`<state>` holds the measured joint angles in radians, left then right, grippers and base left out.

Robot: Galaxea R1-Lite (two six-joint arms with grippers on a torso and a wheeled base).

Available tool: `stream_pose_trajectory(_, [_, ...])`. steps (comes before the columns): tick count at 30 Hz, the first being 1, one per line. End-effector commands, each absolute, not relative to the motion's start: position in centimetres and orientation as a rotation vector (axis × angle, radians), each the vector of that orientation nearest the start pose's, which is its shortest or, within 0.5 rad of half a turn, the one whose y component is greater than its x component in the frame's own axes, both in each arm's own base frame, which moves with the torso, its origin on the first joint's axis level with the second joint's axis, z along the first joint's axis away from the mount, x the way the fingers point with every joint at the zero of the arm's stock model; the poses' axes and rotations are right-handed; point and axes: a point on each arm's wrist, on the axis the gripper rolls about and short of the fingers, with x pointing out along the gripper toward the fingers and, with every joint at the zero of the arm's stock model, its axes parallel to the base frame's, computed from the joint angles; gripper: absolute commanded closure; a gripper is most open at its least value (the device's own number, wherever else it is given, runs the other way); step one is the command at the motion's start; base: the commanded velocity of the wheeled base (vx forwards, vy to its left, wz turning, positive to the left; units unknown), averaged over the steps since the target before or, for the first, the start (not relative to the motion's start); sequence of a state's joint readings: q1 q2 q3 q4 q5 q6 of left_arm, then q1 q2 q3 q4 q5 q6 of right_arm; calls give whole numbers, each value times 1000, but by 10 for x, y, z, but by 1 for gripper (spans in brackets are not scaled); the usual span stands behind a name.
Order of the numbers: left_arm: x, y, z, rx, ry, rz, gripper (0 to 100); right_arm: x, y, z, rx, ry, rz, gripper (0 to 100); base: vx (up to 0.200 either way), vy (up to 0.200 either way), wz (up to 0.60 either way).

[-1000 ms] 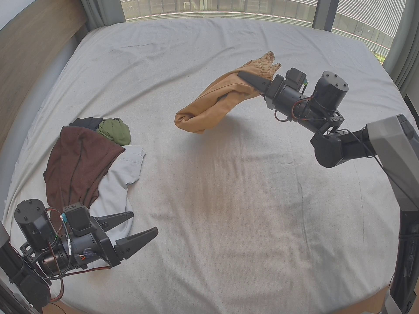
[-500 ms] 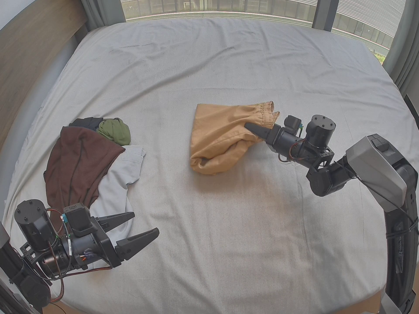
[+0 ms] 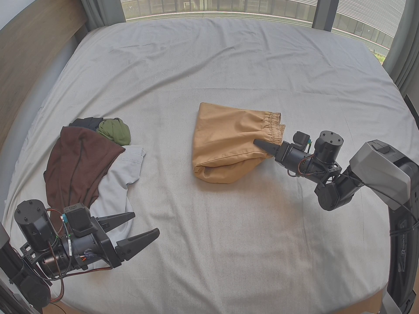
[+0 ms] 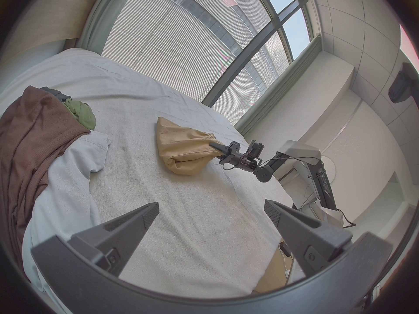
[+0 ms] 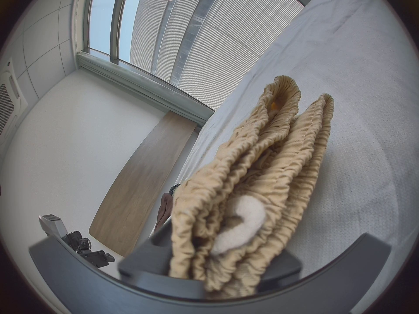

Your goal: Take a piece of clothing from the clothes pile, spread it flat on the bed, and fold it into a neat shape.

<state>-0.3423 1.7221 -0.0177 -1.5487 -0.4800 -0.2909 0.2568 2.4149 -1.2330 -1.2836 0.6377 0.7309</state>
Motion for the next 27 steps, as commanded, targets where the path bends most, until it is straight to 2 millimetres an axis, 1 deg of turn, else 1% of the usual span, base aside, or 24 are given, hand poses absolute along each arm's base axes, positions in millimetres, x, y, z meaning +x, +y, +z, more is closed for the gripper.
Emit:
stream_pose_trajectory(1, [178,-74,95,-286,298,-788,0,438,131,75,645,229,892,0,0,0,0])
stream_pose_trajectory(4, [178,-74,95,-286,298,-788,0,431,127,70,619,243,879,0,0,0,0])
stream_pose_trajectory(5, [178,-74,95,-286,298,-788,0,429,125,72,614,241,878,0,0,0,0])
stream_pose_trajectory(6, [177,-74,95,-286,295,-789,0,421,122,79,596,231,876,0,0,0,0])
stream_pose_trajectory(7, [177,-74,96,-286,293,-789,0,412,118,83,581,232,871,0,0,0,0])
stream_pose_trajectory(8, [177,-74,96,-286,292,-789,0,409,118,84,575,231,869,0,0,0,0])
stream_pose_trajectory(9, [176,-74,98,-287,281,-792,0,401,112,88,559,224,864,0,0,0,0])
stream_pose_trajectory(10, [176,-74,99,-286,278,-793,0,400,111,89,557,225,860,0,0,0,0])
stream_pose_trajectory(11, [173,-74,104,-297,257,-804,0,381,101,94,523,216,845,0,0,0,0])
stream_pose_trajectory(14, [160,-77,121,-355,199,-854,0,343,79,107,462,182,807,0,0,0,0])
stream_pose_trajectory(15, [152,-77,130,-393,169,-882,0,327,69,112,432,161,789,0,0,0,0])
stream_pose_trajectory(16, [146,-78,136,-421,151,-901,0,316,62,115,412,144,777,0,0,0,0])
stream_pose_trajectory(17, [138,-77,145,-464,123,-929,0,300,54,120,380,116,761,0,0,0,0])
stream_pose_trajectory(18, [124,-75,157,-524,82,-969,0,276,41,127,342,76,734,0,0,0,0])
stream_pose_trajectory(19, [119,-73,161,-545,70,-983,0,266,37,130,327,61,722,0,0,0,0])
stream_pose_trajectory(20, [111,-70,166,-571,57,-994,0,252,31,134,308,47,704,0,0,0,0])
stream_pose_trajectory(21, [101,-65,170,-586,40,-1001,0,232,24,141,288,24,684,0,0,0,0])
stream_pose_trajectory(22, [85,-57,172,-583,39,-1001,0,199,14,156,261,-41,657,0,0,0,0])
stream_pose_trajectory(24, [85,-57,172,-583,39,-1001,0,199,14,156,261,-41,657,0,0,0,0])
stream_pose_trajectory(25, [78,-52,172,-574,41,-994,0,181,10,165,248,-88,639,0,0,0,0])
stream_pose_trajectory(27, [64,-43,170,-538,17,-964,0,152,6,178,216,-177,624,0,0,0,0])
